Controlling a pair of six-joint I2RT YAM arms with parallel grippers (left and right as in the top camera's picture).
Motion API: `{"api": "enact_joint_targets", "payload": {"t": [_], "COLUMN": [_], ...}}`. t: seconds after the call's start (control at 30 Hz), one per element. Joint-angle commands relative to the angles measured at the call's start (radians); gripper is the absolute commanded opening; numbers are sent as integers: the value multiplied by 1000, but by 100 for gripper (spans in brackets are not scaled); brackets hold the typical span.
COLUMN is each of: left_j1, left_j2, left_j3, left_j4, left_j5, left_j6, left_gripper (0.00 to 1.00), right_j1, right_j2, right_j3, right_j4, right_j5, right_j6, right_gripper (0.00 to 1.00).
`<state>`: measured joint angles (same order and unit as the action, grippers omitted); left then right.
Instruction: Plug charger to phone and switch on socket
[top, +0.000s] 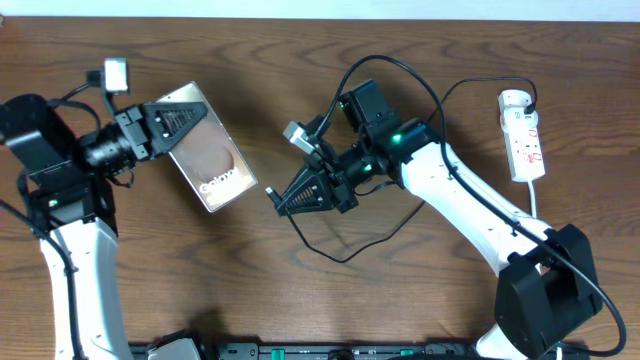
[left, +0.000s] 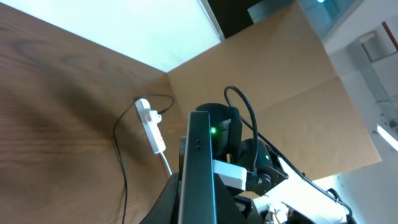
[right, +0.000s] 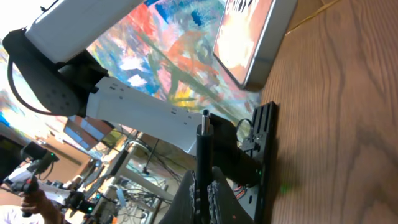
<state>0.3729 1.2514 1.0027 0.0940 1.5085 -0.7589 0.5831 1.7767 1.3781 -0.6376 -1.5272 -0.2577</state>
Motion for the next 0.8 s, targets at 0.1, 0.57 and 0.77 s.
{"api": "enact_joint_targets", "payload": {"t": [0.1, 0.57, 0.77], "left_j1": [-13, -74, -78], "left_j2": [-4, -4, -4], "left_j3": [-2, -2, -2], "left_j4": [10, 10, 10], "left_j5": [-67, -175, -185], "left_j6": [-72, -148, -148], "left_gripper": [7, 7, 7], "right_j1": [9, 21, 21], "right_j2": [11, 11, 11], "right_j3": [-6, -6, -6], "right_j4": [3, 65, 74], "right_j5": [-31, -32, -32], "right_j6": [27, 97, 100], "right_gripper": [1, 1, 1]}}
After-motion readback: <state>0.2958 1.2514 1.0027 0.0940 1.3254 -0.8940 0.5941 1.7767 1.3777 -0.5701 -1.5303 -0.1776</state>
